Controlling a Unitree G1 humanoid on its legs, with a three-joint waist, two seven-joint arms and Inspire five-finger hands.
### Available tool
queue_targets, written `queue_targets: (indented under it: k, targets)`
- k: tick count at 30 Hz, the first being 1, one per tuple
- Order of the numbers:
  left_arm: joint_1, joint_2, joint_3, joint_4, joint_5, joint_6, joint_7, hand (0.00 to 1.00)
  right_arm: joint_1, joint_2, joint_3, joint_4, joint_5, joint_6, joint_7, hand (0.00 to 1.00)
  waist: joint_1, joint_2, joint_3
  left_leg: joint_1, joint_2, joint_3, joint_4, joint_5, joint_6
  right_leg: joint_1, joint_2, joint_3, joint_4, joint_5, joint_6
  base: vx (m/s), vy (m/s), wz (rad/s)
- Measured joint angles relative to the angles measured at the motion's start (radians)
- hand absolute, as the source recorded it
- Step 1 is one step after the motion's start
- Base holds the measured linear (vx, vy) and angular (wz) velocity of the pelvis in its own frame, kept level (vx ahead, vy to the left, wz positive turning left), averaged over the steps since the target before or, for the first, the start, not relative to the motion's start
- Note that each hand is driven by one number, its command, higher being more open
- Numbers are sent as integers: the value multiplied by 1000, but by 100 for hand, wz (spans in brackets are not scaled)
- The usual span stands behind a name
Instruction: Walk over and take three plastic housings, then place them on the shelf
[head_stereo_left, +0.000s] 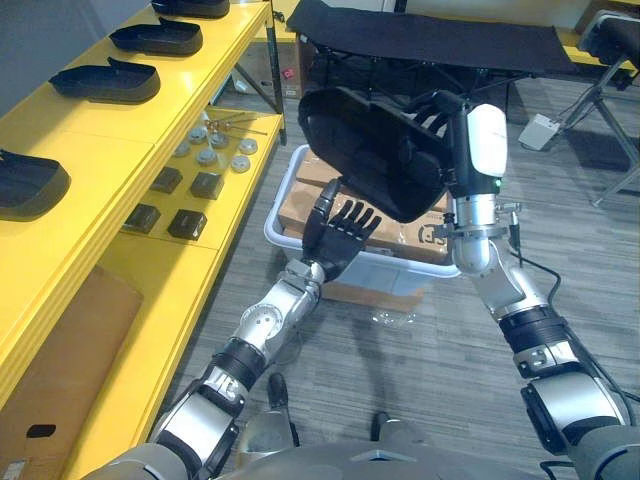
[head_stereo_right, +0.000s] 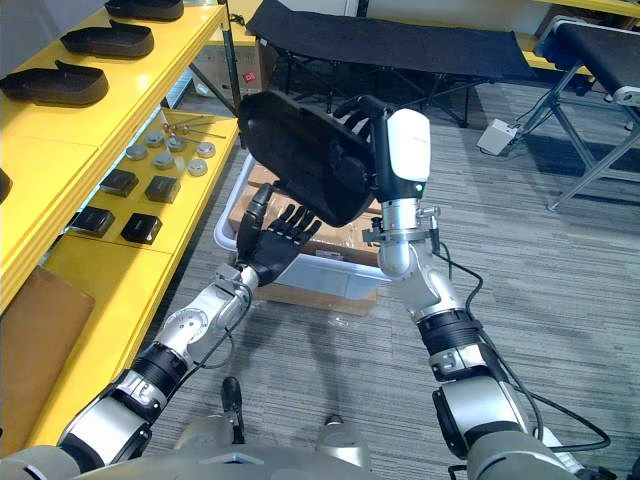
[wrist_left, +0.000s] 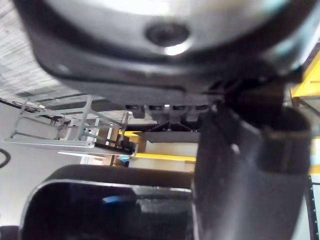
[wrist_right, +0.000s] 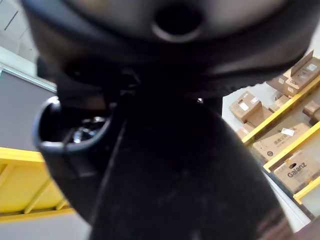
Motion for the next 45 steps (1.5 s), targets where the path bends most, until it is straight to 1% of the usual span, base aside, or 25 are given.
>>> queue_targets:
  k: [4,5,9,10,11,14,17,20,22,25,27,28,30,32,34,37,39,41,42,44,45]
  targets:
    - [0,-14,-1,0,-20,-30,-1,100,28,11,34,-12,3,-22,18,0,1,1,-1,-1,-4,-3,0,0,0,0,-1,-3,0,0,1,0,0,0]
    - [-1,-21,-1,0,-43,-44,-2,100,39,21,48,-12,4,-31,25,0,1,2,-1,-1,-5,-3,0,0,0,0,-2,-3,0,0,1,-2,-11,3]
    - [-1,-28,-6,4,-43,-92,-14,100,83,53,76,-13,21,-60,43,0,1,2,-2,-2,-10,-6,0,-1,2,1,-5,-9,-7,1,2,0,-7,3]
    - [-1,-28,-6,5,-43,-108,-14,0,89,59,77,-13,23,-70,43,0,1,3,-2,-3,-10,-6,0,-1,2,3,-5,-9,-13,3,4,0,0,0]
    - [-1,-29,-6,5,-43,-122,-15,0,93,69,78,-14,42,-80,42,0,2,3,-3,-3,-11,-6,0,-1,2,4,-5,-10,-13,3,4,0,0,0]
    - [-1,-29,-5,5,-43,-146,-18,0,109,82,88,-40,60,-85,42,0,2,3,-4,-2,-12,-6,0,-1,3,5,-6,-10,-15,3,4,0,0,0]
    - [-1,-30,-8,5,-27,-156,-23,0,140,97,91,-76,61,-100,40,0,2,3,-6,-2,-12,-6,0,-1,2,10,-6,-9,-15,3,4,0,0,0]
    - [-1,-36,-15,5,84,-190,-38,0,160,115,100,-89,69,-104,30,0,0,4,-7,1,-12,-6,0,-1,2,13,-6,-9,-16,3,4,0,0,0]
    - [-1,-40,-23,4,151,-213,-46,0,180,117,104,-92,101,-104,12,0,2,3,-12,2,-12,-6,0,-1,2,14,-6,-10,-17,3,4,0,0,0]
    - [-1,-40,-36,-2,206,-253,-49,0,194,123,106,-91,120,-105,-7,0,0,2,-18,5,-11,-6,0,-5,2,12,-6,-9,-19,2,4,0,0,-1]
    - [0,-40,-41,-3,243,-274,-49,0,212,135,103,-91,125,-104,-28,0,0,0,-28,5,-11,-5,0,-10,-4,14,-6,-9,-26,3,4,0,0,0]
    - [1,-40,-43,-3,251,-280,-48,0,217,139,102,-91,125,-104,-31,100,0,0,-32,5,-11,-4,0,-11,-4,14,-6,-9,-27,3,4,0,0,0]
    - [1,-40,-42,-8,292,-307,-46,0,220,157,104,-98,125,-104,-38,100,-1,-4,-37,5,-11,-3,0,-11,-5,15,-5,-7,-30,3,4,0,0,0]
    - [2,-39,-34,-21,322,-323,-45,0,221,154,107,-99,120,-109,-45,100,2,-8,-39,5,-11,-3,0,-9,-1,15,-6,-8,-30,3,4,0,0,0]
    - [5,-37,-23,-47,354,-342,-34,0,228,152,116,-101,76,-127,-78,100,4,-13,-42,5,-12,-2,0,-8,0,15,-6,-8,-31,3,4,0,0,0]
    - [26,-36,20,-139,434,-357,5,0,249,149,123,-173,38,-127,-100,100,5,-20,-46,5,-12,-3,0,-8,0,16,-6,-7,-33,3,4,0,0,0]
    - [47,-39,64,-218,517,-368,37,0,259,151,124,-230,37,-127,-100,100,2,-20,-46,6,-19,-3,2,-7,-1,16,-5,-8,-31,3,4,0,0,0]
    - [74,-39,122,-314,669,-388,96,0,280,151,87,-324,42,-126,-100,100,2,-19,-48,7,-19,-5,1,-7,-1,16,-5,-9,-30,2,3,0,0,0]
    - [83,-39,141,-336,711,-392,117,0,287,153,70,-350,44,-126,-99,100,1,-18,-48,7,-19,-5,1,-7,-1,16,-5,-9,-30,2,3,0,0,0]
    - [128,-39,234,-417,877,-408,195,0,325,156,-14,-458,117,-129,-79,100,-2,-13,-53,8,-20,-7,0,-8,-2,16,-6,-9,-27,0,1,0,0,0]
    - [139,-39,261,-431,922,-412,218,0,339,157,-39,-484,149,-130,-66,100,-3,-11,-55,8,-20,-7,0,-9,-3,16,-6,-9,-26,0,0,0,0,0]
